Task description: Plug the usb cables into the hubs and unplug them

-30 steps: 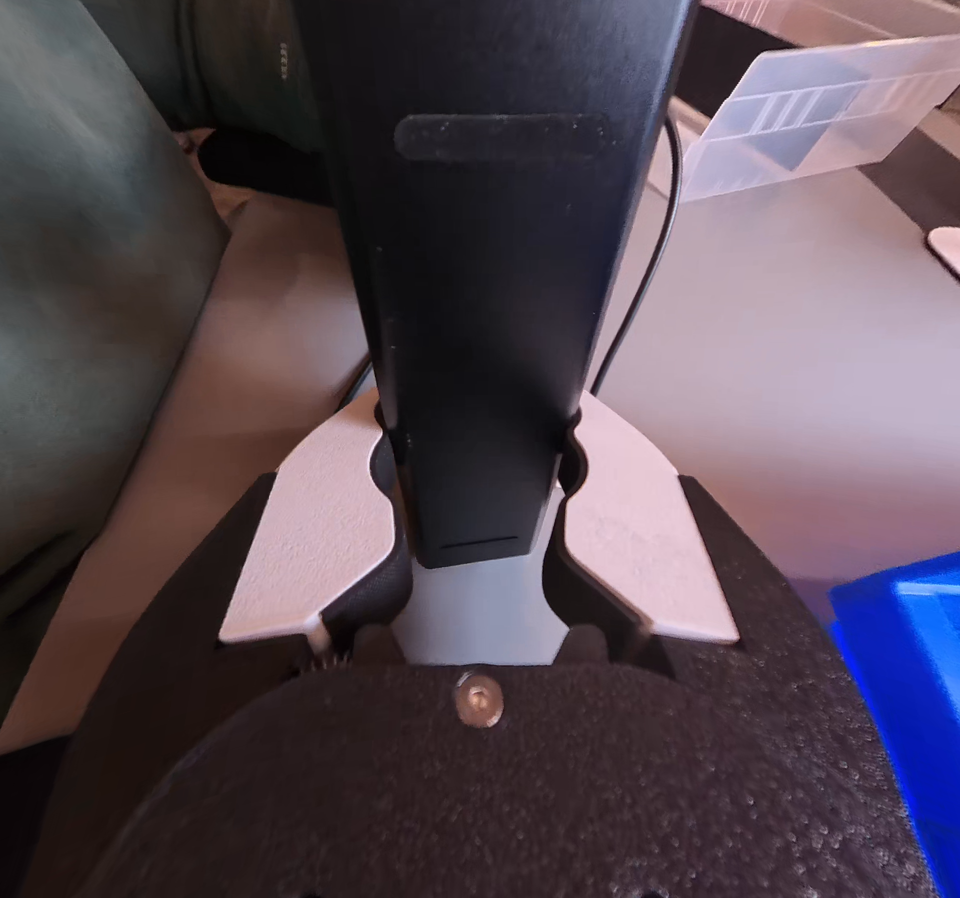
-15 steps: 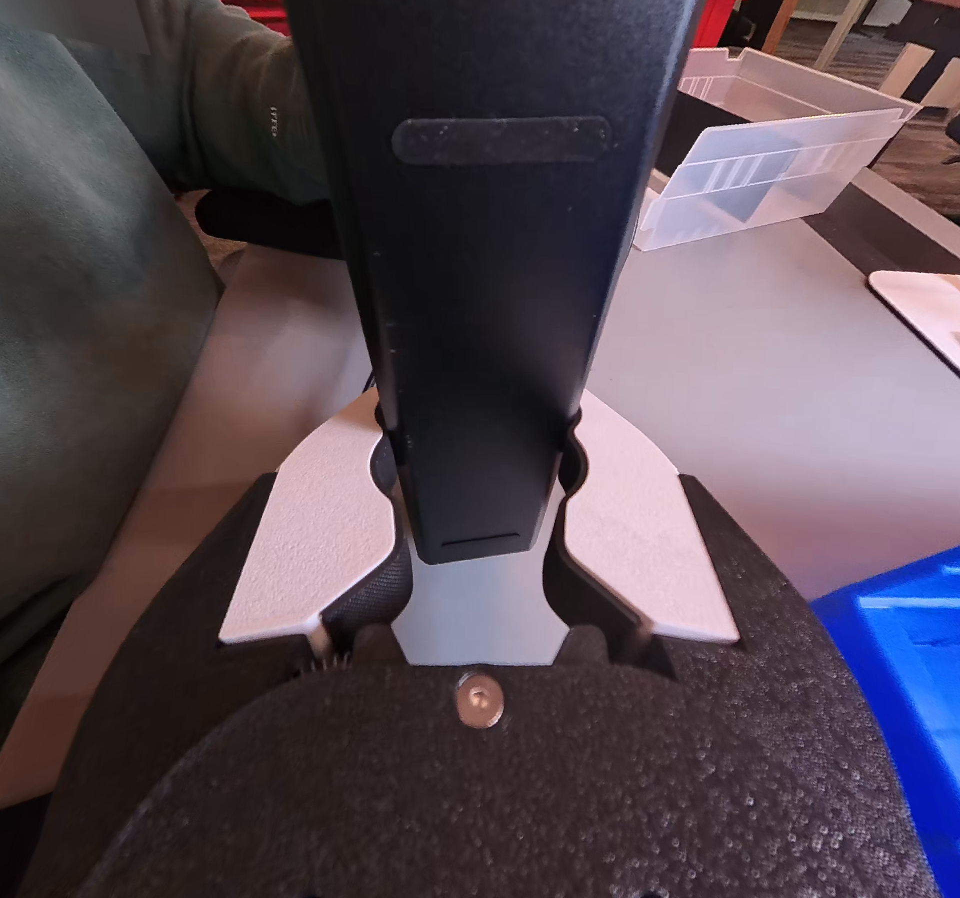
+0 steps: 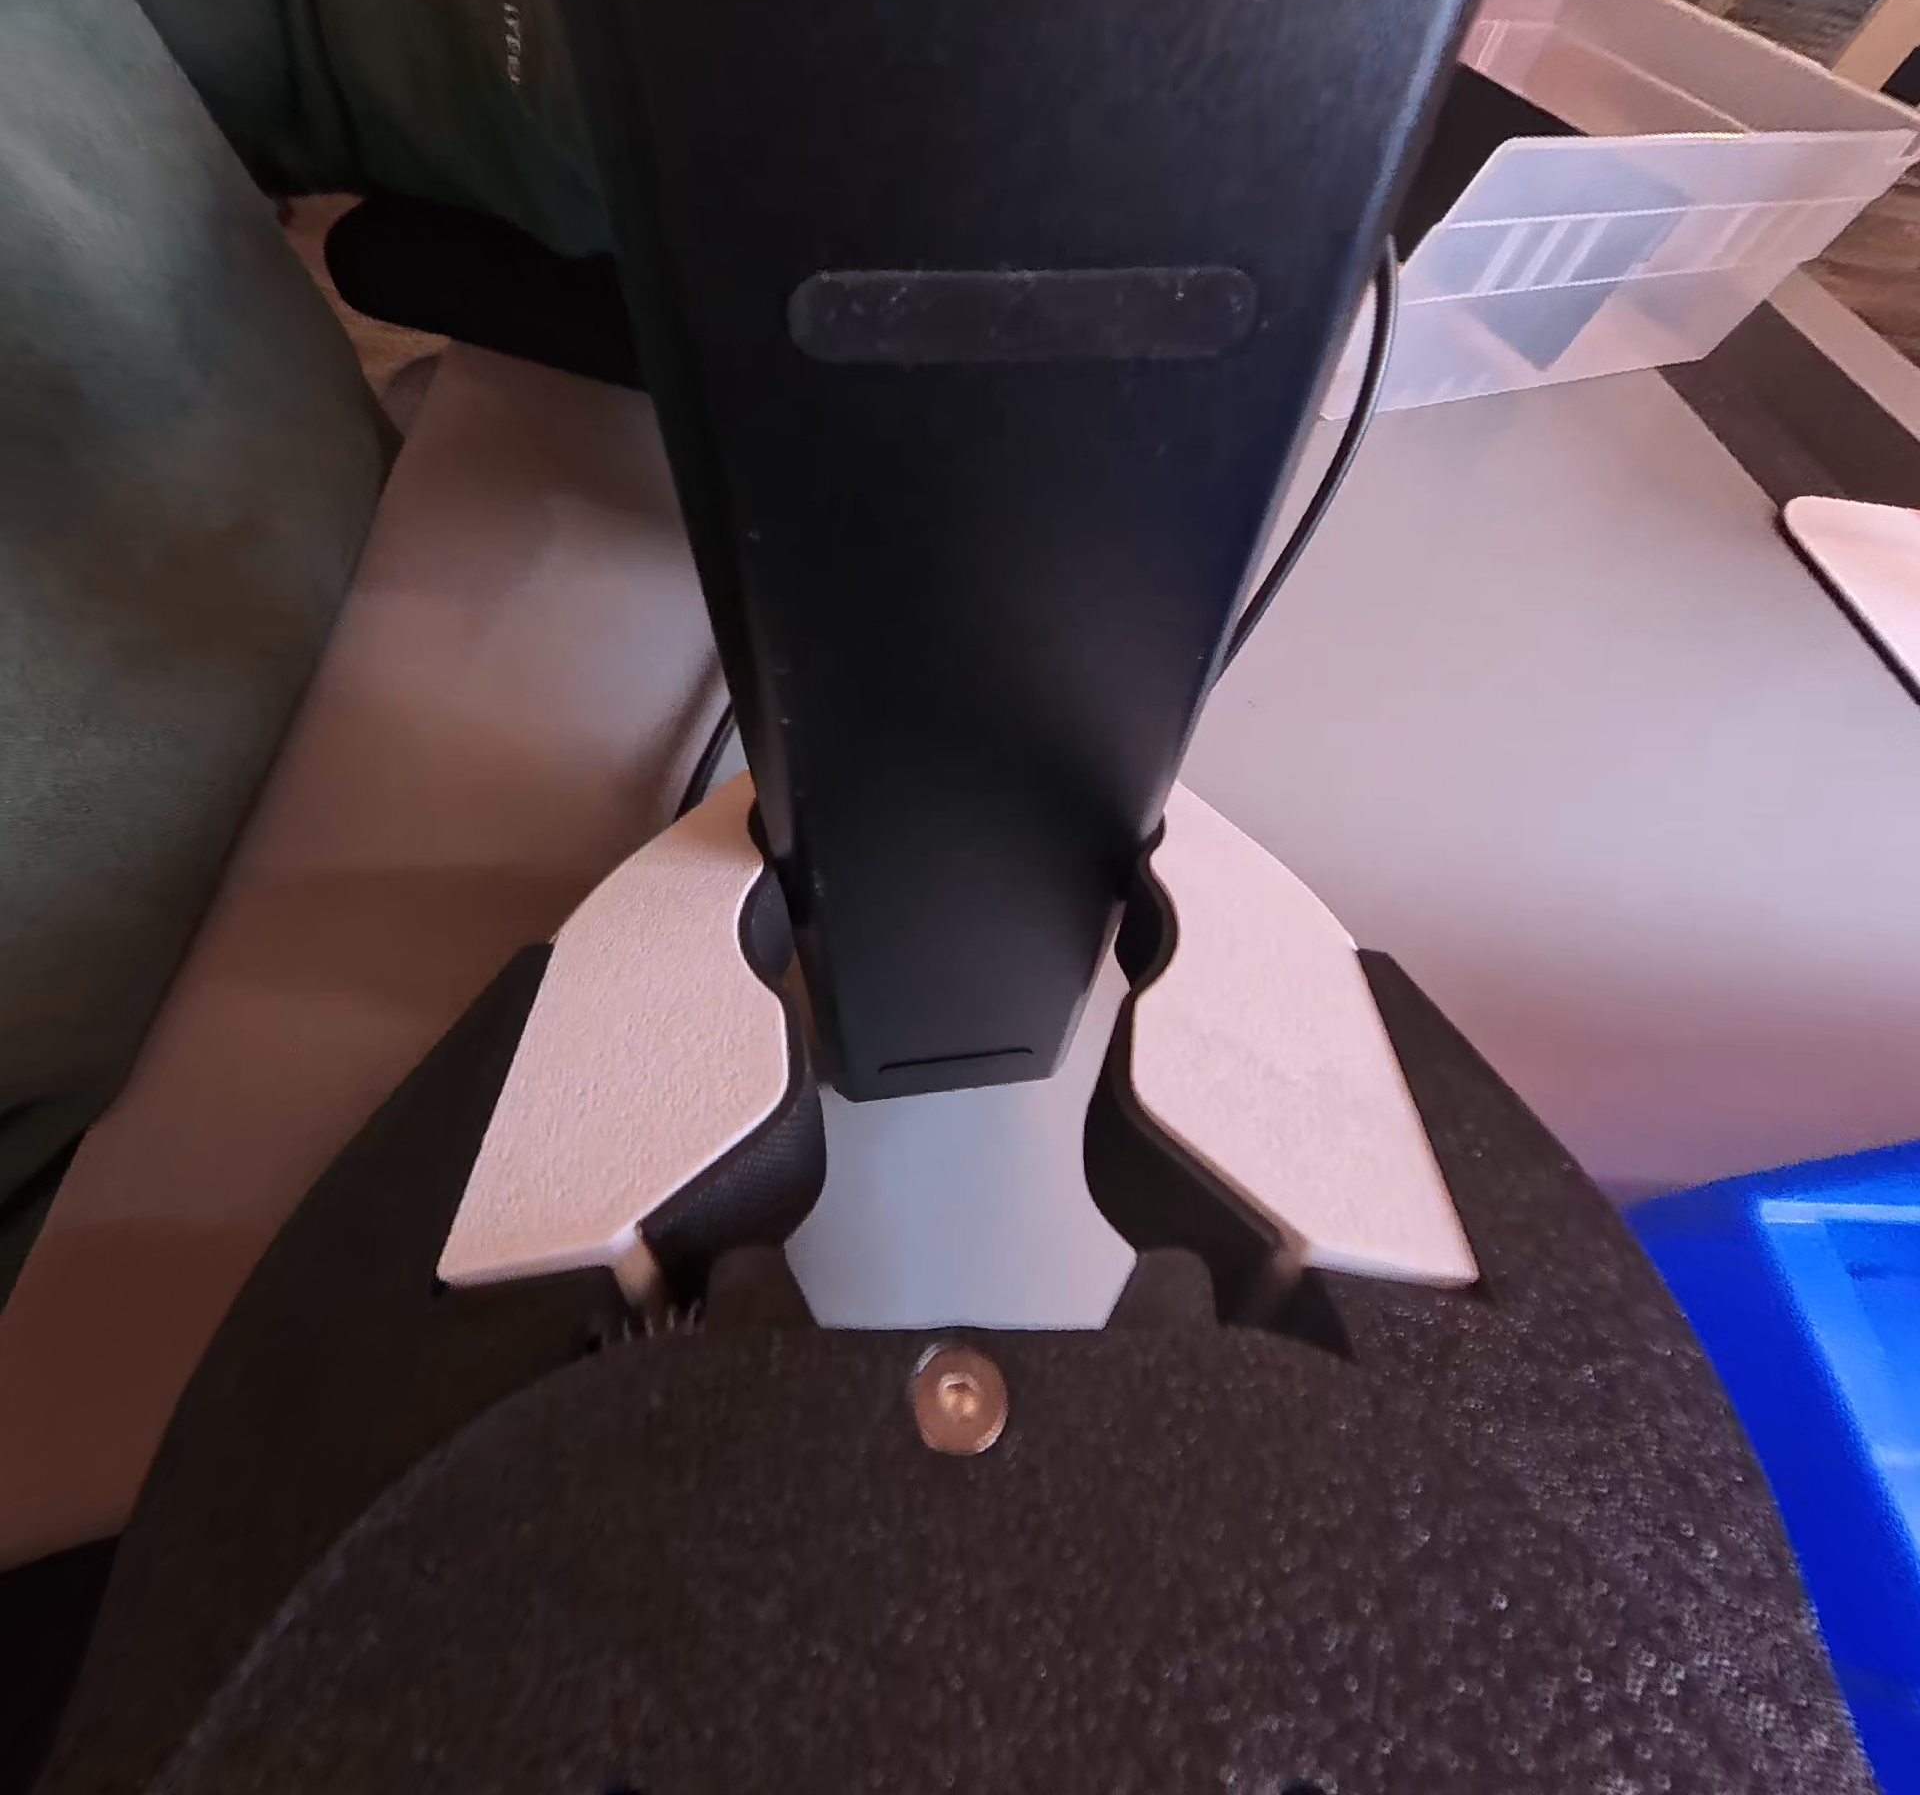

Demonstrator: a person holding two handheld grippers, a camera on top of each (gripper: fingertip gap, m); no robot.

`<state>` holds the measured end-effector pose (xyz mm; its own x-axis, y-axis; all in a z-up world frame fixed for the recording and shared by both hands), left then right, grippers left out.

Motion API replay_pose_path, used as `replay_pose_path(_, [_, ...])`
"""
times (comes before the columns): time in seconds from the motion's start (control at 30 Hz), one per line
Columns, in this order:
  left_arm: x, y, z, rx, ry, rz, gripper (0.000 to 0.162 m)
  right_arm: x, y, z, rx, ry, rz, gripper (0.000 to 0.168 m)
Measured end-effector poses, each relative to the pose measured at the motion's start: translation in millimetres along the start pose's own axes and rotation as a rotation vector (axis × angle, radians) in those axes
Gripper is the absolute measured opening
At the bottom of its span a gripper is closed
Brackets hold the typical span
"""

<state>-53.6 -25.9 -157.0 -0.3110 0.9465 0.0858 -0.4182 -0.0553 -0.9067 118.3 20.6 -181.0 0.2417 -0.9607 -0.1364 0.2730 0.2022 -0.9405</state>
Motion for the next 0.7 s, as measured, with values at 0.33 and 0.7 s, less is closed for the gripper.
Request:
replay_pose_path(0.33, [-0.6, -2.2, 2.9, 0.037, -0.008, -0.029, 0.007, 1.0, -2.4, -4.5, 0.008, 0.021, 0.014, 0.062])
replay_pose_path(0.7, [1.0, -17.8, 64.3, -0.151, -0.197, -0.094, 0.020, -10.0, -30.3, 35.7, -0.251, 0.149, -0.068, 0.062])
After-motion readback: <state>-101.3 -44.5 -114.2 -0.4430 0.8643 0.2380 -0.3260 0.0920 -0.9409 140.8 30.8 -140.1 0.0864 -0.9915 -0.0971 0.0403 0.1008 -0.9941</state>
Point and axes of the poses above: each gripper's, where its closed fingertips meet, z back along the fingers, y out of its underside, x = y × z across the jaws, the point moved 10 cm from there along z, back along the fingers, and after that the axes turned 7 degrees about -x, right-handed, at the moved point
